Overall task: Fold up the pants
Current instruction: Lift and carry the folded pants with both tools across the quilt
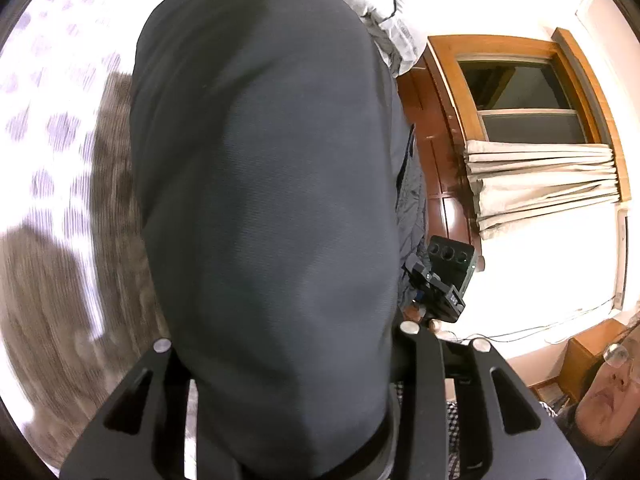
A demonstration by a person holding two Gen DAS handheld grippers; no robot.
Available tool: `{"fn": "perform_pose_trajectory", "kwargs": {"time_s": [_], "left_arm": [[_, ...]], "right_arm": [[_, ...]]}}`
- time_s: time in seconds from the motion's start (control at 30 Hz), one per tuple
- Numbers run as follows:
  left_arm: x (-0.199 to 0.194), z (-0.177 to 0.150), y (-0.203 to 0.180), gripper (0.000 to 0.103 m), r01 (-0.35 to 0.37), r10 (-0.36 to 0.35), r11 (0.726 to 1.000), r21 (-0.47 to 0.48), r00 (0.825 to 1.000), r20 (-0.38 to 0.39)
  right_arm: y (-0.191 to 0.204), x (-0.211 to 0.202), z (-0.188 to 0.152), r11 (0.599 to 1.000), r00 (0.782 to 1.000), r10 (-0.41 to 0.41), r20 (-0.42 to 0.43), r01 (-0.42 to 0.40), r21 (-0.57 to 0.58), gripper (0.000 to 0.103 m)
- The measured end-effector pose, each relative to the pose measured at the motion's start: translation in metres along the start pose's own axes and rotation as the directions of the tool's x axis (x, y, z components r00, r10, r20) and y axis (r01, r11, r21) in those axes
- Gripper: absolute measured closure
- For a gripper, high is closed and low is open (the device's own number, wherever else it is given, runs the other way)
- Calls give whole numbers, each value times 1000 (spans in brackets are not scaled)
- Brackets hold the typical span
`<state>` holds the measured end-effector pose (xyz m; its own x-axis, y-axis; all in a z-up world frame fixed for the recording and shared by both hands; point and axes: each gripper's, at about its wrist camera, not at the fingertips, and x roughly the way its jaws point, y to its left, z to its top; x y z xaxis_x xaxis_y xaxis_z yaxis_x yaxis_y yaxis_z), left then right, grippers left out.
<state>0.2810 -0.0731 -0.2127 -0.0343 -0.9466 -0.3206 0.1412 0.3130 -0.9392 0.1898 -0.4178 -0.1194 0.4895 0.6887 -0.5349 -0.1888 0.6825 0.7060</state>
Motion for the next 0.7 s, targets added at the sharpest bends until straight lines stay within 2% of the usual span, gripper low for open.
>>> {"fn": "perform_pose_trajectory", "kwargs": {"time_s": [0.2,0.4,0.5,0.7], "left_arm": [[-11,44,7,68,-37,36,999,22,999,35],[-19,84,30,68,-84,83,996,18,995,57],[-18,104,44,67,-106,105,994,3,993,59],[-22,119,64,66,-137,139,990,-36,989,58]], "right_arm": [[-4,26,41,1000,1000,-8,-7,8,-25,60],[-23,67,75,1000,999,-20,-34,19,-20,60],[-34,87,87,1000,998,-21,-54,21,-13,60],[-56,118,95,1000,996,-15,-89,17,24,60]]}}
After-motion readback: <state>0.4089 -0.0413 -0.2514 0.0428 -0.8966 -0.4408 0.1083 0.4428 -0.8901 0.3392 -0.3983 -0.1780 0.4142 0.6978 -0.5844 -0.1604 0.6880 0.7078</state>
